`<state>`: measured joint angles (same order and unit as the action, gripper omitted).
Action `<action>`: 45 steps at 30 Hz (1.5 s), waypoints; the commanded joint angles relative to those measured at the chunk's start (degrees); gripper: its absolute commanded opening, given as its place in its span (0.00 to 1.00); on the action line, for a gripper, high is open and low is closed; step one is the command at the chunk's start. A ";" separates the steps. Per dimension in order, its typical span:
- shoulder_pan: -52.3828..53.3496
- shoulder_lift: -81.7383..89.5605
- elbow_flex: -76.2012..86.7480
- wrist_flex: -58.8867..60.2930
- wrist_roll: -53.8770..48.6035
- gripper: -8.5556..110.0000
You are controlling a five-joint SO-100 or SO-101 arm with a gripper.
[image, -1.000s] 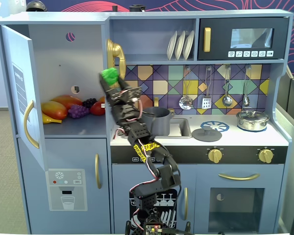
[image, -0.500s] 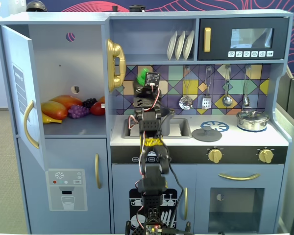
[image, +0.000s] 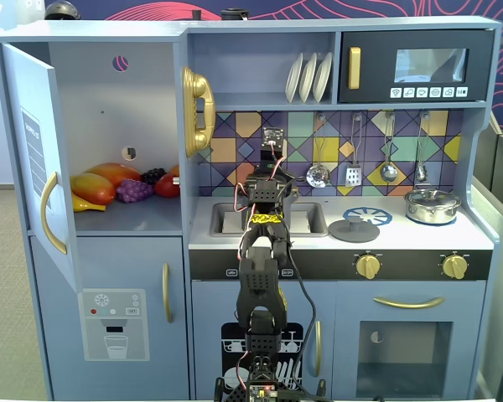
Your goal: Pick up the green pineapple from the left cabinet and place it in the gray recipient
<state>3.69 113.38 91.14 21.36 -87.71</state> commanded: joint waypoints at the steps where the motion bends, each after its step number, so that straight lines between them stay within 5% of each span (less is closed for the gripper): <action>1: -1.41 -1.05 -5.45 -2.81 1.41 0.29; 7: -1.49 0.44 -5.98 -0.70 0.79 0.36; 16: -4.92 25.49 3.52 22.94 6.77 0.07; 24: -6.94 48.25 27.51 45.53 8.17 0.07; 37: -5.63 52.56 72.07 31.20 4.04 0.07; 45: -3.16 56.95 80.60 38.06 -3.96 0.07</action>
<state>-0.79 167.87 171.12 55.90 -89.38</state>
